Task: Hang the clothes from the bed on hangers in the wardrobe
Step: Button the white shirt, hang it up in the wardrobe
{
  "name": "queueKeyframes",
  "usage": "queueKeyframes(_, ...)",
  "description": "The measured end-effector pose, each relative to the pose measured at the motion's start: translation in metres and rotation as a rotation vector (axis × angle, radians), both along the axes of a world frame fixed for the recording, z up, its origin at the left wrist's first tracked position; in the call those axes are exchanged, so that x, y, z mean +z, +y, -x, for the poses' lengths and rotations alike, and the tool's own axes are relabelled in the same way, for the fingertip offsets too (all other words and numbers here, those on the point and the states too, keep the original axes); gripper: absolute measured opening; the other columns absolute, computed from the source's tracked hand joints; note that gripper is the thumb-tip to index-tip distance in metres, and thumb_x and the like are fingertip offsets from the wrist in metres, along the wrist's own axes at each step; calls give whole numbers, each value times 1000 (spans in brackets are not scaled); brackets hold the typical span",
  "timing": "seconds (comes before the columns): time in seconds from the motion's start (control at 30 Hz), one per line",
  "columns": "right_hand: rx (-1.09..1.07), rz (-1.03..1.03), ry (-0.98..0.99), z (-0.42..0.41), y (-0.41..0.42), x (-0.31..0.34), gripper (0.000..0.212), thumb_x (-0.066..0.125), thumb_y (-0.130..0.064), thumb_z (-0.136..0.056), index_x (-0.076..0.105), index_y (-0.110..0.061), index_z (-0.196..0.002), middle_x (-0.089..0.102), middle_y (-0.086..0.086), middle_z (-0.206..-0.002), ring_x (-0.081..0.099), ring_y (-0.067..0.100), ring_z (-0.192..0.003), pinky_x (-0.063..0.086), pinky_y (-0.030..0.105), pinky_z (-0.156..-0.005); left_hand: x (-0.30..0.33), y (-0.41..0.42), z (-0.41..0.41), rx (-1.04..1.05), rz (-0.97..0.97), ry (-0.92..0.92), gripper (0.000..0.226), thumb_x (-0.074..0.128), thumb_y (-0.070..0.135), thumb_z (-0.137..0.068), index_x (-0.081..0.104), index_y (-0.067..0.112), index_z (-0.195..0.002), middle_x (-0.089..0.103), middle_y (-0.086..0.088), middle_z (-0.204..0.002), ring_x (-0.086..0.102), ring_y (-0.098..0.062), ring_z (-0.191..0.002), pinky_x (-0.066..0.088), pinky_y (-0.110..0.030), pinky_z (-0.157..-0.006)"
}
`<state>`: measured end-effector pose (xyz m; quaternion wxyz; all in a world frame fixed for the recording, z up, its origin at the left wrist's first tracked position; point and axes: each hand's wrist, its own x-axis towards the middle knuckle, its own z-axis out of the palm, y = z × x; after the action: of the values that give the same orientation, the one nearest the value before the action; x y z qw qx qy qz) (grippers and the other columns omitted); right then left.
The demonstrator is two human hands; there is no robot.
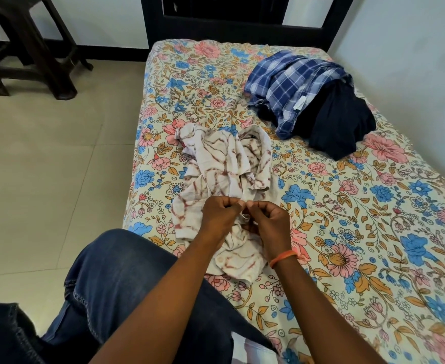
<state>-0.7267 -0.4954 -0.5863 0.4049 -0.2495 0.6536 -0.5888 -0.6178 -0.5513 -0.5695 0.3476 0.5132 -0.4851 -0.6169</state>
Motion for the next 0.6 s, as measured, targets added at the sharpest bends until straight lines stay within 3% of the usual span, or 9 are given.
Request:
queueKeyframes(0.13,-3,4,42,-1,2,-1,13,76,-14,-85,73,-1,-88,74,16,-80,70,26,-73,61,47,-72,-2,1,2,-35,82,-115,27,64,9,-89,71,20,-66,61,10,-48,51,0,-44,42,-22,-51)
queueKeyframes(0.2,-8,-23,101,-2,0,-1,11,75,-14,-87,73,-3,-87,74,16,-77,70,24,-68,62,47,-68,-3,2,5,-46,142,-208,33,62,12,-90,66,23,-60,54,11,-42,45,-1,-41,37,-24,-51)
queueKeyframes(0.3,-39,-39,277,-9,-3,-1,10,74,-16,-87,73,-9,-80,72,9,-70,70,25,-65,61,45,-65,-9,3,8,-6,194,-349,35,59,15,-89,57,20,-54,52,8,-50,47,-9,-49,42,-32,-60)
queueKeyframes(0.4,-86,-53,582,-16,-3,1,15,69,-13,-88,67,-11,-74,67,0,-67,64,18,-65,53,36,-65,-10,5,10,9,240,-388,26,54,18,-86,63,17,-62,60,4,-59,58,-16,-58,51,-39,-65)
queueKeyframes(0.53,-6,-87,765,-19,-5,7,18,56,-16,-94,59,-9,-78,60,2,-71,56,21,-67,44,38,-62,-9,6,11,15,338,-402,27,54,9,-89,66,4,-65,64,-8,-60,60,-22,-59,49,-43,-64)
queueKeyframes(0.6,41,-122,903,-20,-7,11,20,49,-21,-98,55,-8,-84,58,6,-77,54,25,-71,42,40,-62,-11,4,11,43,394,-434,29,54,8,-87,63,8,-59,61,-5,-56,58,-21,-57,48,-45,-63)
